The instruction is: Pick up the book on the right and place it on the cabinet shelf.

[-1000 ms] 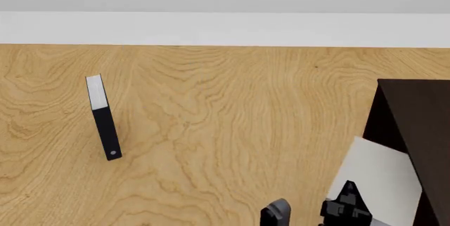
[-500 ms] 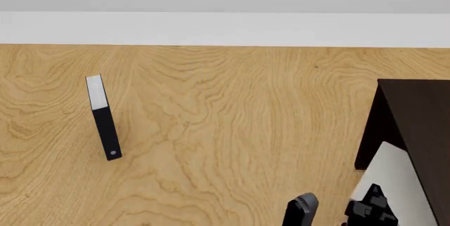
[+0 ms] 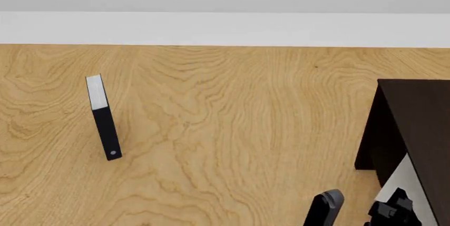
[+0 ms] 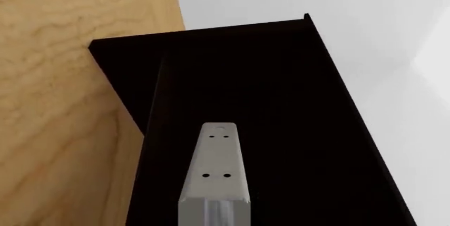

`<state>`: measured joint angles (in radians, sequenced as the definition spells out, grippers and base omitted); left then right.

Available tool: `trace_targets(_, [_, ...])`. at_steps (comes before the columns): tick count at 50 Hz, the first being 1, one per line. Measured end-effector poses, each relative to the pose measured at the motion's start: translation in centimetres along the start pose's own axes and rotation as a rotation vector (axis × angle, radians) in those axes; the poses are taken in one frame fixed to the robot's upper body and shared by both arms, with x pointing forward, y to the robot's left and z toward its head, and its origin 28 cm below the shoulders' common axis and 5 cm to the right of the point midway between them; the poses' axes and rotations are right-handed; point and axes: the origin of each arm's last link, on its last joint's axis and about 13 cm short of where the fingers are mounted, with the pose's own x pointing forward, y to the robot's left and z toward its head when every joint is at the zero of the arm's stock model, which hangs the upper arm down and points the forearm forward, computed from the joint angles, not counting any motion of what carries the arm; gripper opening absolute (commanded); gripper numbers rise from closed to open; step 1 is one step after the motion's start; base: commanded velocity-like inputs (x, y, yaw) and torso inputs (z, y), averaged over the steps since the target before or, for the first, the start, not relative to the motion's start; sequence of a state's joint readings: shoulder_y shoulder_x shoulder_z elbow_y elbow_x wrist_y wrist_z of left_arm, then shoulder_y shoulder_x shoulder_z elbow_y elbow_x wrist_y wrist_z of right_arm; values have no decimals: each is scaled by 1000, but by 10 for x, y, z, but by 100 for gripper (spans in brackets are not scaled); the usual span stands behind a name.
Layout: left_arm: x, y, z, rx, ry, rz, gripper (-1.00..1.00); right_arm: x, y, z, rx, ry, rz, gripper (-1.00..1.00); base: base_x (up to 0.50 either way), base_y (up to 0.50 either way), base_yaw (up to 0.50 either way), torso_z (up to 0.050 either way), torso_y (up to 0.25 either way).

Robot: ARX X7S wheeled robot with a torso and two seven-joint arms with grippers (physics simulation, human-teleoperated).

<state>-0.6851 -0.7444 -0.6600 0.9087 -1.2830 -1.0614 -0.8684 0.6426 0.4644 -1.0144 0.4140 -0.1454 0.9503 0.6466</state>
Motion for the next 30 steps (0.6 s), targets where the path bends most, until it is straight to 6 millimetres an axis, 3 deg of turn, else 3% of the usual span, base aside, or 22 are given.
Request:
trace_targets(4, [0, 0, 0, 1, 0, 1, 100, 1, 2, -1, 3, 10, 10, -100, 0, 0, 0, 0, 0])
trace_targets(5, [-1, 1, 0, 1, 0, 2, 100, 1, 3, 0, 4, 12, 8, 100, 0, 0, 0, 0, 0])
trace_targets(12, [-2, 2, 1, 2, 0, 4, 100, -2, 7, 3, -20, 14, -92, 100, 10, -3, 0, 0, 0])
trace_targets(30, [-3, 3, 3, 2, -3, 8, 100, 0, 2, 4, -14, 13, -71, 100, 4, -2, 0, 0, 0])
